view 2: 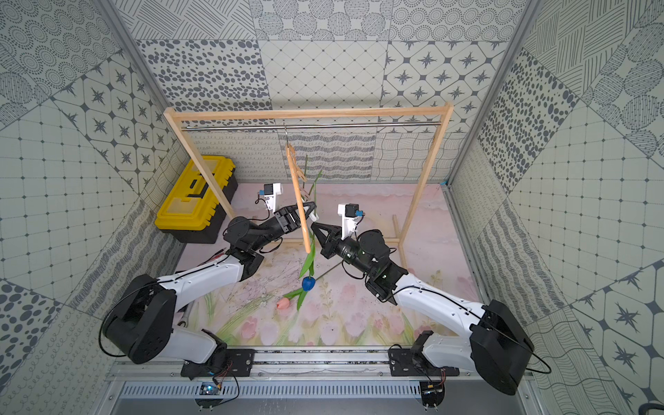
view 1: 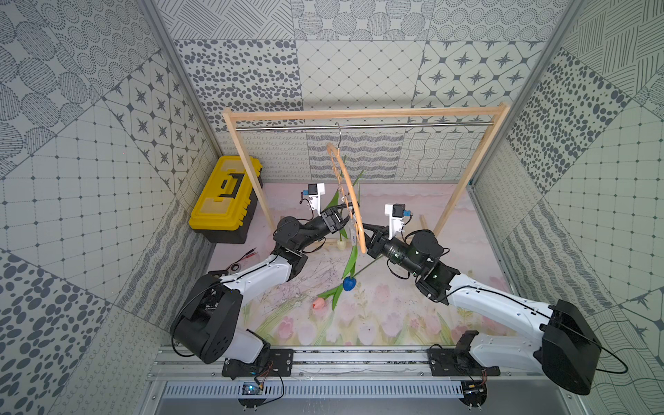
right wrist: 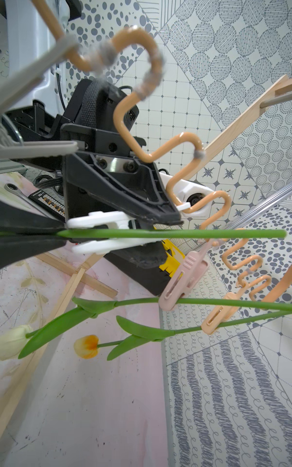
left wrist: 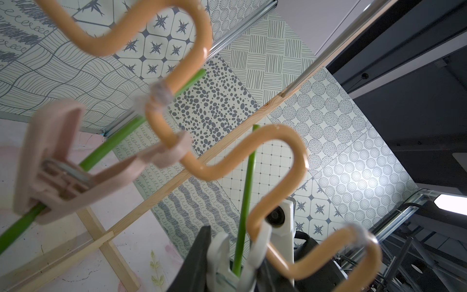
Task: Dry the flowers on a clothes hanger
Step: Clamp the flower onto the hanger.
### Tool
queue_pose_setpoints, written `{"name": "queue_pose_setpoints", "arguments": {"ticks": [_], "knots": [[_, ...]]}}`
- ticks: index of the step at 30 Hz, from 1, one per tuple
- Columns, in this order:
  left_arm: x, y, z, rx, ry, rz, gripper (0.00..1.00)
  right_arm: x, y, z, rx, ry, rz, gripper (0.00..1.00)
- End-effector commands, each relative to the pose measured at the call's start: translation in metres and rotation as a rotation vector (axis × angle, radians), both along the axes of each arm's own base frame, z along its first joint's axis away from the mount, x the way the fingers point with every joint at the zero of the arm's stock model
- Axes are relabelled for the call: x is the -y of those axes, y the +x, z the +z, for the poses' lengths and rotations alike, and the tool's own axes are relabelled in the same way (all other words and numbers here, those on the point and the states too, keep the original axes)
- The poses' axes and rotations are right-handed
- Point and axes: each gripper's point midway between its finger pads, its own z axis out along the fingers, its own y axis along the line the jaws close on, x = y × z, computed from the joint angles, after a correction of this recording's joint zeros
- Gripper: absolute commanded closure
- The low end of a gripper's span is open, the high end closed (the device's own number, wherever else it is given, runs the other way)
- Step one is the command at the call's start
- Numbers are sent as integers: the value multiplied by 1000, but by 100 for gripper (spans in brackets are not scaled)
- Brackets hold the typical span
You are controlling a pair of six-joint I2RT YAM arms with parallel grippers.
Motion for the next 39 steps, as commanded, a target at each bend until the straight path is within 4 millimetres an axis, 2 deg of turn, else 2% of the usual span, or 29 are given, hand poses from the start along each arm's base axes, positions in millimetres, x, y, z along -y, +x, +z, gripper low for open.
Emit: {"name": "queue_pose_setpoints", "arguments": {"ticks": [1,11,14,16,17,20,26,32,36,39], "knots": [[5,0,-15,-79,34,-25,100,2,-3,20,50,-1,-6,100],[6,-2,-14,-69,70,-24,99,6,-4,17,50,-7,-19,100],[5,-3,-13,-57,95,-15,82,7,-5,17,51,-14,-18,100],[5,-5,-11,-49,101,-12,67,7,-5,16,50,-18,-20,100],[4,-5,-10,-44,100,-8,63,7,-5,16,49,-18,-19,100],[4,-7,-9,-36,105,-9,57,6,-4,15,45,-21,-17,100],[4,-6,-9,-40,107,-9,57,4,-4,15,44,-25,-12,100],[3,-5,-12,-49,115,4,47,1,-3,10,27,-42,-1,100],[-3,-5,-17,-48,146,36,45,9,-3,1,4,-55,-24,76],[-13,-1,-23,-64,188,87,39,23,0,-9,-27,-73,-69,67]]}}
